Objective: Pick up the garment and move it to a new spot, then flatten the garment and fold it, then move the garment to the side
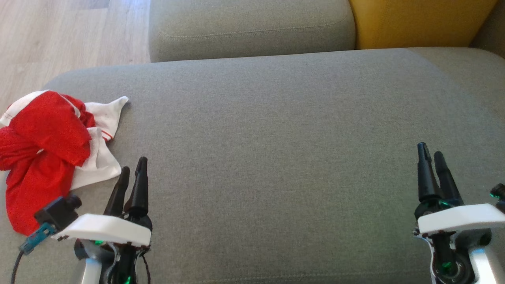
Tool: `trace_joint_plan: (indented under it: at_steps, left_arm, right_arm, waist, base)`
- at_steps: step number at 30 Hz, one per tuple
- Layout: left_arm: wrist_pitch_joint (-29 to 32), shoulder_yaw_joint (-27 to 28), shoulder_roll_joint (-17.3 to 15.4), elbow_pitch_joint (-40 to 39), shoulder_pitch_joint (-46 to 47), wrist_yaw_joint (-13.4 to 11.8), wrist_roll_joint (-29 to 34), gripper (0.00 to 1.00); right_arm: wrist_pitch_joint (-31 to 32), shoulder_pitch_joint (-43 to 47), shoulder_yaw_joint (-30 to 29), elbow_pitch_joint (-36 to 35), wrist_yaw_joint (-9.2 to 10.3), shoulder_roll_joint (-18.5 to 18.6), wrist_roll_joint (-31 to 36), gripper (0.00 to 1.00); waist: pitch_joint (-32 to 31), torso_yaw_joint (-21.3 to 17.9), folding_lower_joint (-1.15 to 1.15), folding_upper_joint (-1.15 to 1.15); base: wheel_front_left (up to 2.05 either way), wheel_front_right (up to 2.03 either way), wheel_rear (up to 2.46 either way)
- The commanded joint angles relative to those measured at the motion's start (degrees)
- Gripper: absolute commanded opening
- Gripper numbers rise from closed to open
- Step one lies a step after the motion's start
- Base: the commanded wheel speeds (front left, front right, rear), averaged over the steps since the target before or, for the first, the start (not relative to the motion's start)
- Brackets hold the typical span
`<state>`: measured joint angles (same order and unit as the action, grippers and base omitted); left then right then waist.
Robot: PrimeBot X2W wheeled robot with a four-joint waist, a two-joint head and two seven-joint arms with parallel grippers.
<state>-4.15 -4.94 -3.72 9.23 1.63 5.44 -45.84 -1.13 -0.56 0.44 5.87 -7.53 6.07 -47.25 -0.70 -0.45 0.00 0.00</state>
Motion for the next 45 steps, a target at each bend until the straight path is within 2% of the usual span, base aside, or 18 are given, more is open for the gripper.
trace_joint_plan:
  at_steps: [1, 29, 45]
  left_arm:
    - [-0.9, 0.5, -1.4, -2.6, 2.9, -0.6, 2.7, 1.0]
    - [-5.6, -2.1, -2.9, -2.2, 1.5, -4.4, 21.8, 1.0]
    - [-8.3, -2.7, -2.6, -0.4, 0.2, -5.3, 31.1, 1.0]
  right_arm:
    - [-0.7, -2.0, 1.1, -2.6, 0.02, 1.2, 2.5, 1.0]
    - [-4.1, -0.6, 4.1, -1.9, 0.03, 1.2, 21.7, 1.0]
    - [-5.9, 0.0, 4.5, -0.9, 0.04, 0.2, 29.8, 1.0]
  waist:
    - [0.0, 0.0, 0.0, 0.0]
    - [-0.5, -0.3, 0.0, 0.0]
    - [-0.7, -0.3, 0.0, 0.0]
  base:
    - [0.0, 0.0, 0.0]
    - [0.0, 0.0, 0.0]
    - [0.0, 0.0, 0.0]
